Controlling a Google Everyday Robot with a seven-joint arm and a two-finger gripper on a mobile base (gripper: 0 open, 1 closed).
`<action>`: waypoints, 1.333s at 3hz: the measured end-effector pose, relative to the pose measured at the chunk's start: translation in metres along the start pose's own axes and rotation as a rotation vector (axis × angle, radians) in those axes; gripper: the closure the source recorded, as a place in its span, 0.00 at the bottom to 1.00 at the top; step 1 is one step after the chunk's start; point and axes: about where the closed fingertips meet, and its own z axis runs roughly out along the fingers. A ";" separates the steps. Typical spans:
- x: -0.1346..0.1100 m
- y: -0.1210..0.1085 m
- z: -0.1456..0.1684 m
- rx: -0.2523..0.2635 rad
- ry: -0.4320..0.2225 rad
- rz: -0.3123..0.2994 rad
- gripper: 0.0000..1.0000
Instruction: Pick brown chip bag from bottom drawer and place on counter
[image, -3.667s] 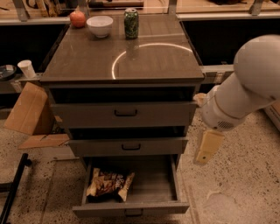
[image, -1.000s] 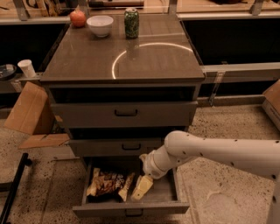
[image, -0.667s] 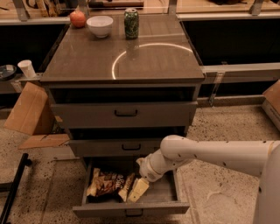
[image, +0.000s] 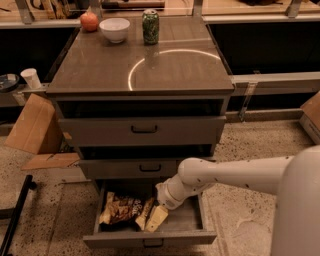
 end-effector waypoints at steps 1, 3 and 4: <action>0.031 -0.032 0.046 0.041 0.045 0.026 0.00; 0.084 -0.082 0.141 0.025 -0.015 0.061 0.00; 0.088 -0.104 0.168 0.030 -0.056 0.041 0.00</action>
Offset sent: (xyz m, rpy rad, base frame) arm 0.0553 -0.0069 -0.2118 0.0118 0.0119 -0.0997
